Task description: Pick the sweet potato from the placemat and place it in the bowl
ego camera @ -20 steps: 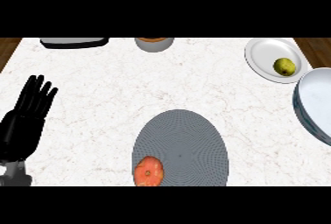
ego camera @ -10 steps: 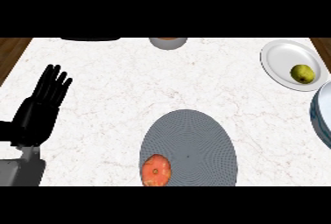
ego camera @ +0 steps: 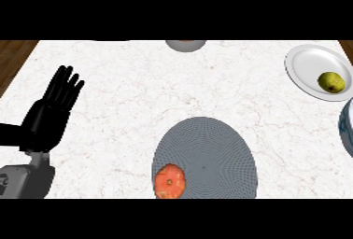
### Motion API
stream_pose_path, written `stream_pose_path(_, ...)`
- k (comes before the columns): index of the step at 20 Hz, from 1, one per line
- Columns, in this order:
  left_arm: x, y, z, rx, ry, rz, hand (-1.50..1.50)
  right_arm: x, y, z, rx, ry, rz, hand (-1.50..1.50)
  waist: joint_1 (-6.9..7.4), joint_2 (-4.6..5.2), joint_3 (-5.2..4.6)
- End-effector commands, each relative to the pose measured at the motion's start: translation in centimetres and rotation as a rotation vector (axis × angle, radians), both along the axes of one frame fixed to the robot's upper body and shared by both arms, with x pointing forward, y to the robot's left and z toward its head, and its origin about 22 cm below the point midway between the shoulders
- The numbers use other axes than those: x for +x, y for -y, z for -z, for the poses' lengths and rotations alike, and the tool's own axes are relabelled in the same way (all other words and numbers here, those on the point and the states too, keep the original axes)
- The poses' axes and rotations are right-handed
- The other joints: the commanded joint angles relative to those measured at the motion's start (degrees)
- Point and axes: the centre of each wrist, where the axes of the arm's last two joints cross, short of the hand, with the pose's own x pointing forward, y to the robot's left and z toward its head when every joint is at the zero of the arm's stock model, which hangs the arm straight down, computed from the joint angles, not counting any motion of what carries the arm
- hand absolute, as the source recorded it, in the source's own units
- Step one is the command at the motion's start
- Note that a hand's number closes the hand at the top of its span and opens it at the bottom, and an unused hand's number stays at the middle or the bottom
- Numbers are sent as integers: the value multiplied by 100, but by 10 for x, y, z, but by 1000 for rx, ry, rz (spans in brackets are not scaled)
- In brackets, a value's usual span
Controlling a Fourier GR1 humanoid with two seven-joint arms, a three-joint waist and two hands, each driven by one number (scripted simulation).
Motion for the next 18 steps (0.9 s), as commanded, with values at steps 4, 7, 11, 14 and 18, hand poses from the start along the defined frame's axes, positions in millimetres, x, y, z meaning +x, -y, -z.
stream_pose_path(4, 2, -1, -5, -15, -6, -3, 0, 12, 1, 29, 158, -87, -125, -150, -29, 10, 13)
stream_pose_path(7, 5, 7, -3, -4, 1, -5, 0, 30, -16, 33, 283, 18, -172, -150, -70, 3, 12)
stream_pose_path(11, -10, -1, 3, -11, -7, -16, 0, 23, 1, 22, 580, 191, -117, -150, -79, -35, 18)
stream_pose_path(14, -4, -6, 0, -18, 1, -17, 0, 14, 19, 9, 726, 262, -55, -150, -126, -8, 13)
stream_pose_path(18, -9, 5, 4, -21, -5, -16, 0, -16, 55, -19, 738, 302, 50, -150, -57, 23, 21)
